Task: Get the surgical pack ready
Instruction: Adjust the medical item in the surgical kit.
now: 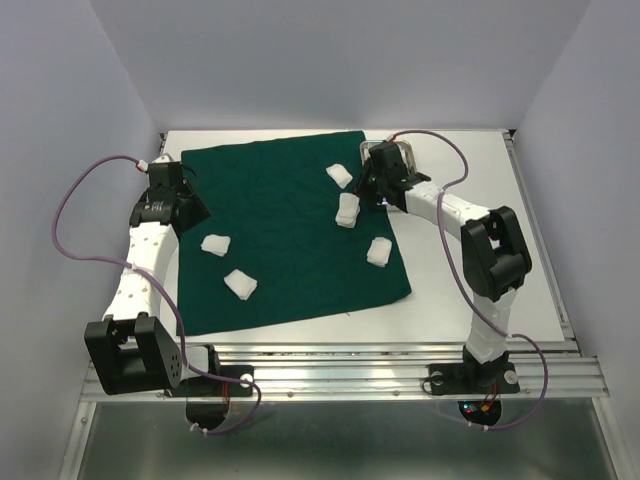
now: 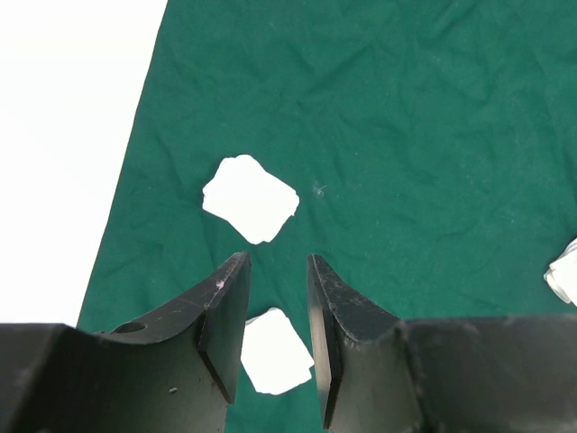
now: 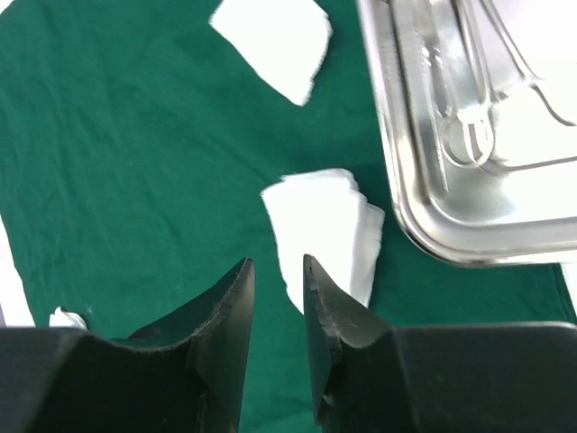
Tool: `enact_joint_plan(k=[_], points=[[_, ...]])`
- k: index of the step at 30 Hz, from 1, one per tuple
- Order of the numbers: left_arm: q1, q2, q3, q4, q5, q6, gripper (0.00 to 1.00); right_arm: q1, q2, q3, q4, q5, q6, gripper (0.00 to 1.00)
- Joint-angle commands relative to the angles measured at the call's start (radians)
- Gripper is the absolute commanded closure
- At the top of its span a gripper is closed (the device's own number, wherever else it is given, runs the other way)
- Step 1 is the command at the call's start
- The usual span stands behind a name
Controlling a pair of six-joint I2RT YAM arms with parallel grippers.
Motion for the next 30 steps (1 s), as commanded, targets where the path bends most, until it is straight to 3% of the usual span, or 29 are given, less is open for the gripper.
enact_joint_plan(k=[1, 12, 21, 25, 28, 29, 30], points=[[-0.004, -0.010, 0.030, 0.009, 0.006, 0.005, 0.57, -0.005, 0.047, 0.093, -0.004, -0.058, -0.054, 0.68], [-0.004, -0.011, 0.030, 0.005, 0.008, 0.003, 0.57, 0.004, 0.202, 0.158, -0.040, -0.078, -0.062, 0.75], [-0.003, -0.005, 0.029, 0.011, 0.017, -0.003, 0.58, 0.023, 0.081, 0.131, -0.035, -0.119, -0.103, 0.76], [-0.004, -0.014, 0.023, 0.011, 0.015, -0.002, 0.58, 0.023, 0.018, 0.087, -0.035, -0.058, -0.101, 0.75], [-0.003, -0.018, 0.015, 0.014, 0.014, 0.000, 0.58, 0.023, 0.001, 0.032, -0.032, -0.038, -0.082, 0.64], [-0.003, -0.018, 0.012, 0.014, 0.014, 0.002, 0.58, 0.023, 0.003, 0.012, -0.030, -0.046, -0.064, 0.48], [-0.004, -0.018, 0.012, 0.014, 0.014, 0.003, 0.58, 0.023, 0.007, 0.001, -0.030, -0.053, -0.053, 0.41]])
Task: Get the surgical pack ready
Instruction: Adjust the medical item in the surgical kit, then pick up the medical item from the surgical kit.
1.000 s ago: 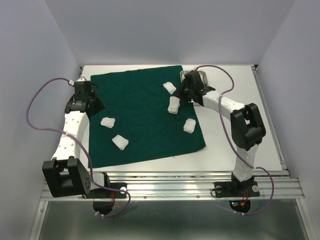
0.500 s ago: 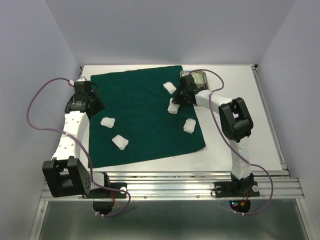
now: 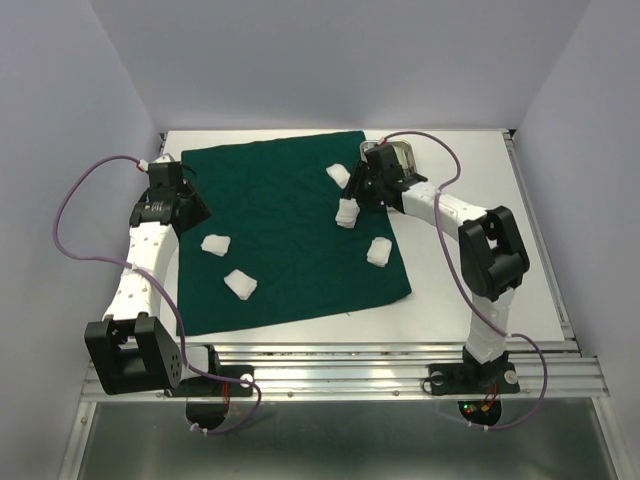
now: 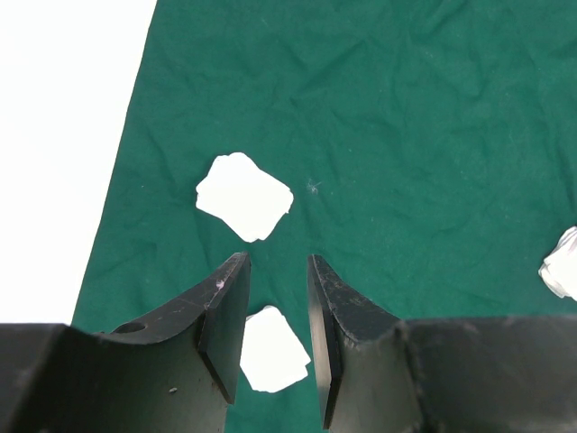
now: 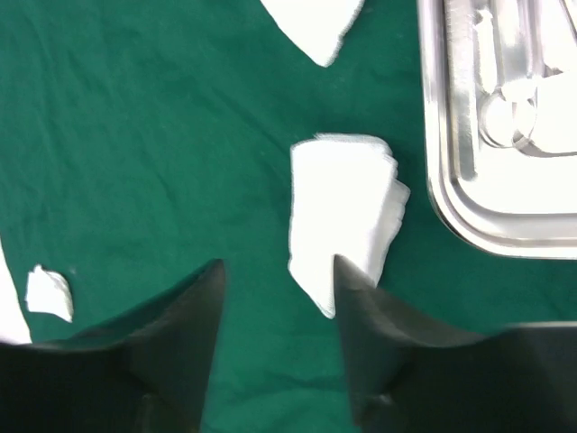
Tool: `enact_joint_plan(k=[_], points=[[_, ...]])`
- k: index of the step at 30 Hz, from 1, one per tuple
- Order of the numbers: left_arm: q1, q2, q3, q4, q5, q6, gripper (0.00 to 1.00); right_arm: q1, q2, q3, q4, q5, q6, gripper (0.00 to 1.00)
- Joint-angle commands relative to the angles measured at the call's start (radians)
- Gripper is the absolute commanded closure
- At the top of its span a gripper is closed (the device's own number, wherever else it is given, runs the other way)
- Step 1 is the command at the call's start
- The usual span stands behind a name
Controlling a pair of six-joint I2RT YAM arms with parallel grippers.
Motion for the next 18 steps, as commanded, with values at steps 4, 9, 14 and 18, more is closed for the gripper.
enact_joint_plan(k=[4, 9, 14, 18], points=[[-0.004, -0.021, 0.010, 0.011, -0.006, 0.010, 0.58, 0.007, -0.020, -0.091, 0.044, -0.004, 0.081, 0.30], [-0.004, -0.027, 0.003, 0.009, -0.011, 0.014, 0.58, 0.007, -0.007, -0.120, 0.086, -0.001, 0.159, 0.30], [-0.004, -0.030, -0.002, 0.009, -0.013, 0.016, 0.58, -0.002, 0.003, -0.145, 0.107, 0.015, 0.217, 0.30], [-0.003, -0.028, -0.002, 0.011, -0.008, 0.017, 0.58, -0.011, 0.005, -0.182, 0.161, 0.004, 0.266, 0.29]])
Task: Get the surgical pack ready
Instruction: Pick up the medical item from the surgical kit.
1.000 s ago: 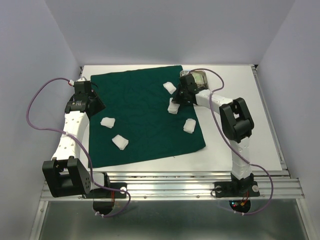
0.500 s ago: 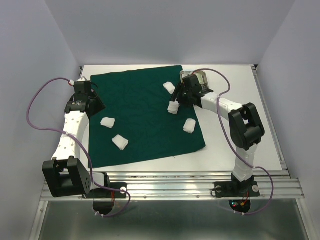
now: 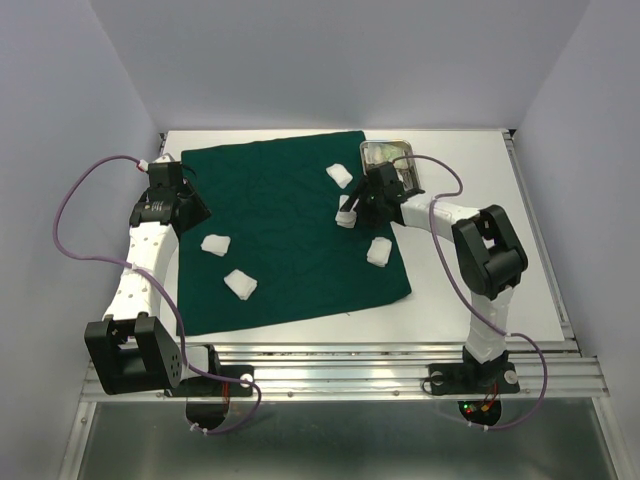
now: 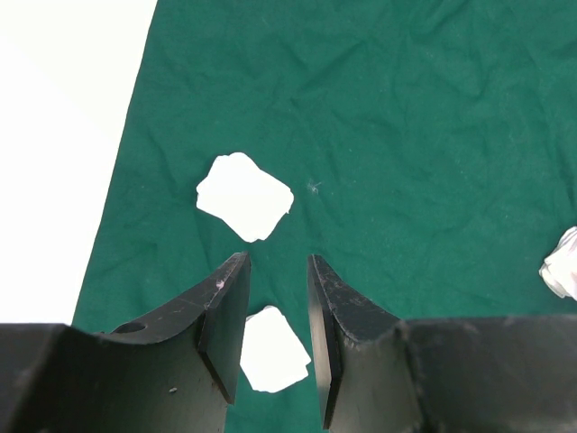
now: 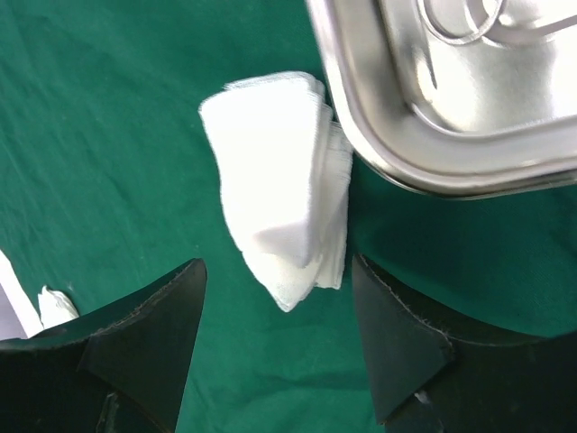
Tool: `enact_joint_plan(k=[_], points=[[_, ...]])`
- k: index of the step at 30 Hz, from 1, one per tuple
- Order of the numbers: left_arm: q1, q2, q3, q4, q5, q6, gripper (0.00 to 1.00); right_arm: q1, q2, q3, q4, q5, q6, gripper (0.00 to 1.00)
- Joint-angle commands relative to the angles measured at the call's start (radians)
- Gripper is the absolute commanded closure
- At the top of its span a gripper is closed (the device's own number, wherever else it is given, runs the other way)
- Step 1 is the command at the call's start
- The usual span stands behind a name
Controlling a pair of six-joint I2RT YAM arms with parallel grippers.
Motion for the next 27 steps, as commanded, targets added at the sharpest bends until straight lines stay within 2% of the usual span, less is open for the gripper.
enact_joint_plan(k=[1, 7, 20, 26, 27], points=[[-0.004, -0.028, -0.002, 0.011, -0.008, 0.017, 0.58, -0.018, 0.010, -0.038, 0.102, 0.001, 0.077, 0.29], [-0.004, -0.025, -0.010, 0.012, -0.008, 0.018, 0.58, -0.029, 0.045, -0.050, 0.143, -0.072, 0.126, 0.29], [-0.003, -0.027, -0.008, 0.014, -0.005, 0.018, 0.58, -0.029, 0.062, -0.085, 0.198, -0.054, 0.190, 0.42], [-0.004, -0.030, -0.010, 0.011, -0.008, 0.021, 0.58, -0.038, 0.061, -0.087, 0.220, -0.058, 0.198, 0.56], [-0.004, -0.030, -0.010, 0.011, -0.011, 0.021, 0.58, -0.038, 0.050, -0.081, 0.233, -0.077, 0.183, 0.61]])
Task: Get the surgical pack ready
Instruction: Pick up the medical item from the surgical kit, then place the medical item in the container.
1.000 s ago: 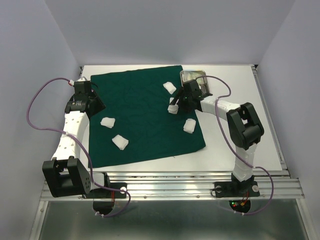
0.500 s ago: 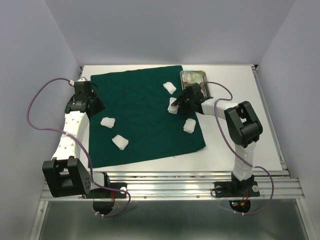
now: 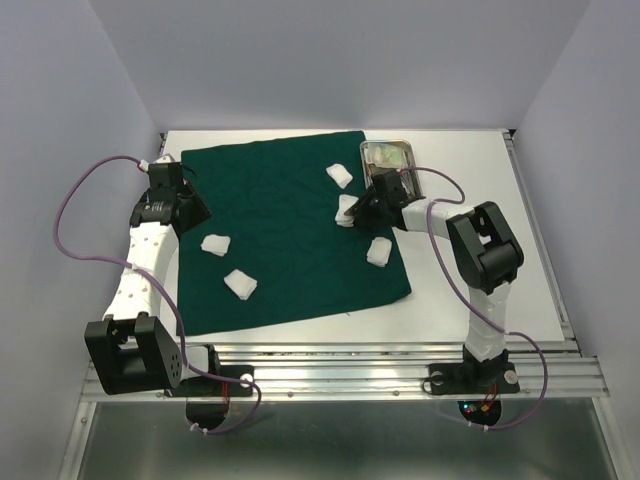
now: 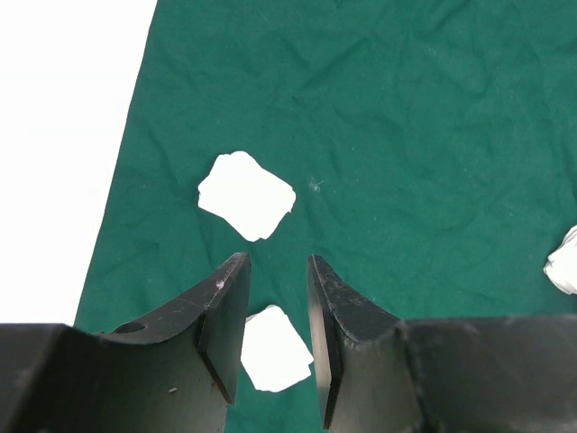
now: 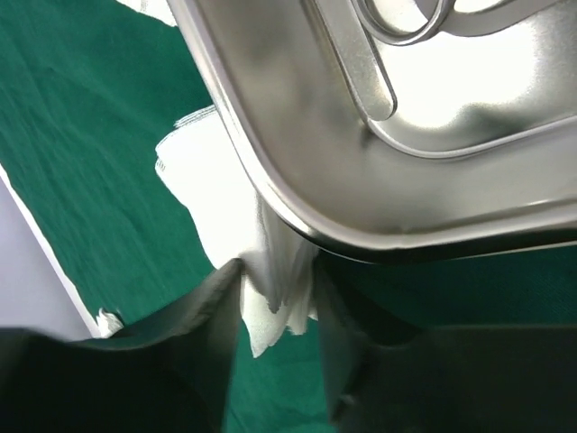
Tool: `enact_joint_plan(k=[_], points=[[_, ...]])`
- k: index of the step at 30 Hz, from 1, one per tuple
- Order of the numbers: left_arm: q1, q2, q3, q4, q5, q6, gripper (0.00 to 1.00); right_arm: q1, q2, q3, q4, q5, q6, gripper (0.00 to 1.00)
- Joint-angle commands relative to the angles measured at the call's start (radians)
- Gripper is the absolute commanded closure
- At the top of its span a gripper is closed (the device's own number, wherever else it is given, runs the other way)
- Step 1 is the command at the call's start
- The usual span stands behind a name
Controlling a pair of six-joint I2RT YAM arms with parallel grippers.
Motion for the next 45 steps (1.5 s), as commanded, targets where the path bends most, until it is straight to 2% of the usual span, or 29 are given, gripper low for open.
enact_joint_plan(k=[1, 2, 9, 21, 29, 36, 45], points=[[-0.003, -0.030, -0.007, 0.010, -0.011, 0.014, 0.58, -0.006, -0.010, -0.003, 0.084, -0.031, -0.014, 0.64], [-0.003, -0.030, -0.009, 0.013, -0.011, 0.012, 0.58, -0.006, -0.016, -0.006, 0.109, -0.062, -0.036, 0.71], [-0.004, -0.022, -0.006, 0.016, 0.001, 0.009, 0.58, -0.006, -0.034, 0.062, 0.095, -0.130, -0.113, 0.99], [-0.004, -0.019, 0.000, 0.012, -0.002, 0.009, 0.58, -0.006, -0.099, 0.175, 0.009, -0.144, -0.257, 0.99], [-0.004, -0.019, 0.002, 0.010, -0.003, 0.012, 0.58, -0.058, -0.102, 0.226, -0.029, -0.208, -0.308, 0.99], [-0.004, -0.015, 0.013, 0.006, -0.005, 0.015, 0.58, -0.168, -0.016, 0.319, -0.072, -0.334, -0.373, 0.99], [-0.004, -0.008, 0.013, 0.006, -0.003, 0.011, 0.58, -0.244, 0.105, 0.365, -0.103, -0.476, -0.422, 0.99]])
